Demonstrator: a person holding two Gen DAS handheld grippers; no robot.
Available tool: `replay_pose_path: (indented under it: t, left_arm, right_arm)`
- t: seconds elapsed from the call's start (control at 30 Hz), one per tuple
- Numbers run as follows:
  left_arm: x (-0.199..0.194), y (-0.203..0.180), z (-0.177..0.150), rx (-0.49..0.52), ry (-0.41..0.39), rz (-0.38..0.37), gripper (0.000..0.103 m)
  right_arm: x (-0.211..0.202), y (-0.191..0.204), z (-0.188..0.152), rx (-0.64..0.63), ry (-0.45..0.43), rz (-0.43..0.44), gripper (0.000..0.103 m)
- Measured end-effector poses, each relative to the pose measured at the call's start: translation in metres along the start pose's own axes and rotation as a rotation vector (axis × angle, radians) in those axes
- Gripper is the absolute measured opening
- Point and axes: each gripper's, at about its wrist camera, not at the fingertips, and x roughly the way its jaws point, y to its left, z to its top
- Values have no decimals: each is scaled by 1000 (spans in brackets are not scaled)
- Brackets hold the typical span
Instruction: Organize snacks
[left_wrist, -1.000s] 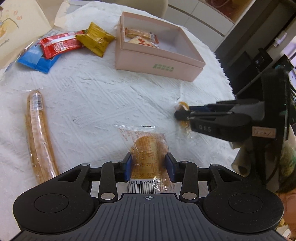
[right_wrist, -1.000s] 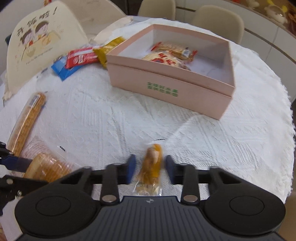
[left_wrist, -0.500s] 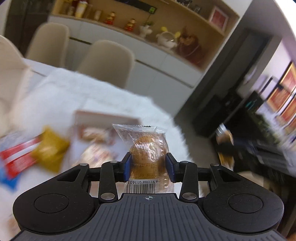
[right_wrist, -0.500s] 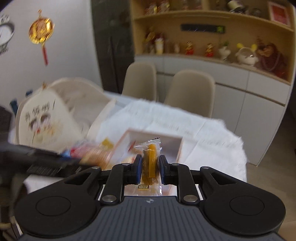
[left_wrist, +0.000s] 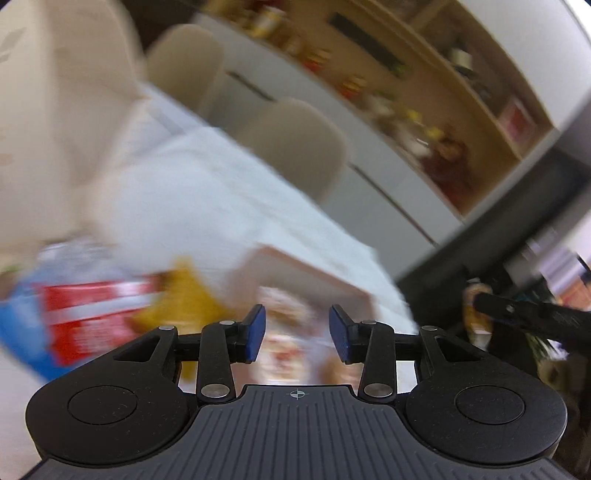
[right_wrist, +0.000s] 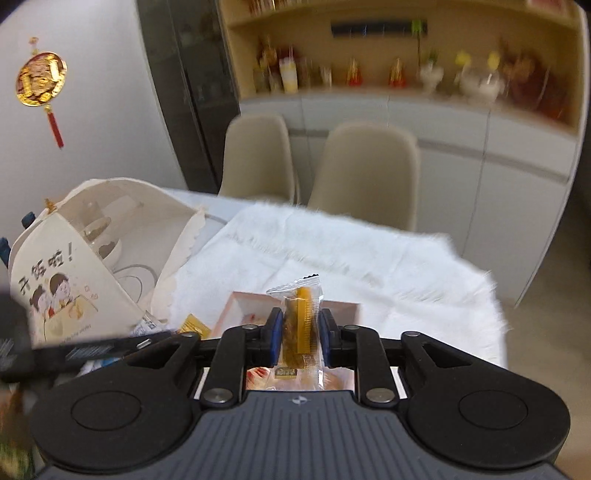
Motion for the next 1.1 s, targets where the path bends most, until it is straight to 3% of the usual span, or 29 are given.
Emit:
replay_pose_path:
  t: [0.03, 0.13, 0.23, 0.27, 0.33, 0.53, 0.6, 0.67, 0.8, 0.9, 1.1]
  left_arm:
    - [-3, 12, -1, -9, 2, 34, 43]
    - [-5, 45, -3, 15, 39, 136, 43]
    - [2, 59, 3, 70, 80, 128, 43]
    - [7, 58, 7, 89, 88, 123, 43]
    - [25, 54, 17, 125, 104, 115, 43]
    - [101, 32, 42, 251, 193, 213, 43]
    - [123, 30, 37, 323, 249, 258, 43]
    - [129, 29, 28, 374, 283, 244, 48]
    - [104, 27, 6, 455, 299, 206, 44]
    - [76, 37, -12, 409, 322, 154, 36]
    - [21, 63, -57, 256, 344, 98, 32]
  right_arm:
    - [20, 0, 6, 13, 33, -27, 35]
    - [58, 4, 11, 6, 96, -73, 36]
    - [70, 14, -2, -9, 135, -29, 42]
    - [72, 20, -9, -25, 146, -11, 49]
    - [73, 34, -26, -60, 163, 1, 54]
    - [69, 67, -80, -140, 239, 75, 54]
    - [65, 73, -97, -157, 258, 84, 54]
    - [62, 77, -112, -176, 277, 96, 55]
    - [56, 86, -141, -239, 292, 111, 55]
    - [55, 94, -156, -267, 298, 128, 55]
    - [65, 102, -165, -183, 308, 203, 61]
